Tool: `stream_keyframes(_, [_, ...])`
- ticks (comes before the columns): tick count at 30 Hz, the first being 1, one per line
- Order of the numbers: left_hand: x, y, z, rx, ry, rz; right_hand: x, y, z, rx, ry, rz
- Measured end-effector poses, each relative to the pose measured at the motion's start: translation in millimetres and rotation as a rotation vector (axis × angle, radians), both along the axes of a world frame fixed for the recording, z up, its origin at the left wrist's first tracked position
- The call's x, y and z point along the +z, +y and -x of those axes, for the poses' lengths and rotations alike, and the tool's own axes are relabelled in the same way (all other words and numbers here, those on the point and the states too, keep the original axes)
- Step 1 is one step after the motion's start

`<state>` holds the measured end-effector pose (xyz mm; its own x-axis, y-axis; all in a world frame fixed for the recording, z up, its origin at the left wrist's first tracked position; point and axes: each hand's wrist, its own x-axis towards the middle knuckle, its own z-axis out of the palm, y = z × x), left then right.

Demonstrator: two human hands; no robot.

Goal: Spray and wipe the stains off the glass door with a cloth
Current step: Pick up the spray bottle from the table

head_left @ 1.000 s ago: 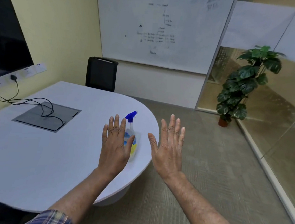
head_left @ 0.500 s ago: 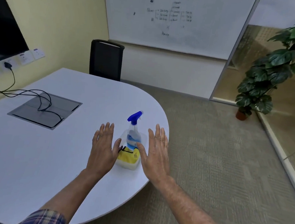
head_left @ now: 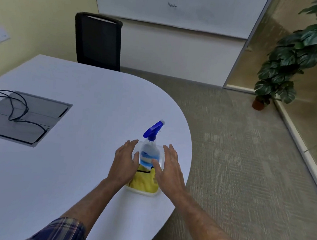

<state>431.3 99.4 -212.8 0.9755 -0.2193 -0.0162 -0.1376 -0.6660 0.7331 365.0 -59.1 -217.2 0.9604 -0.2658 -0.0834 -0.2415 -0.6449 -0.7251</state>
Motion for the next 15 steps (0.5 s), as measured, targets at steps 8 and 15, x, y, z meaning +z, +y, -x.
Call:
stream_keyframes(8, [-31.2,-15.1,-40.6,-0.113,0.016,0.116,-37.9,3.4,-42.1,-0.046,-0.008,-0.136])
stream_keyframes(15, [-48.6,-18.4,-48.9,-0.056,0.058,0.172,-47.9,7.9,-60.8,-0.091,-0.058,-0.226])
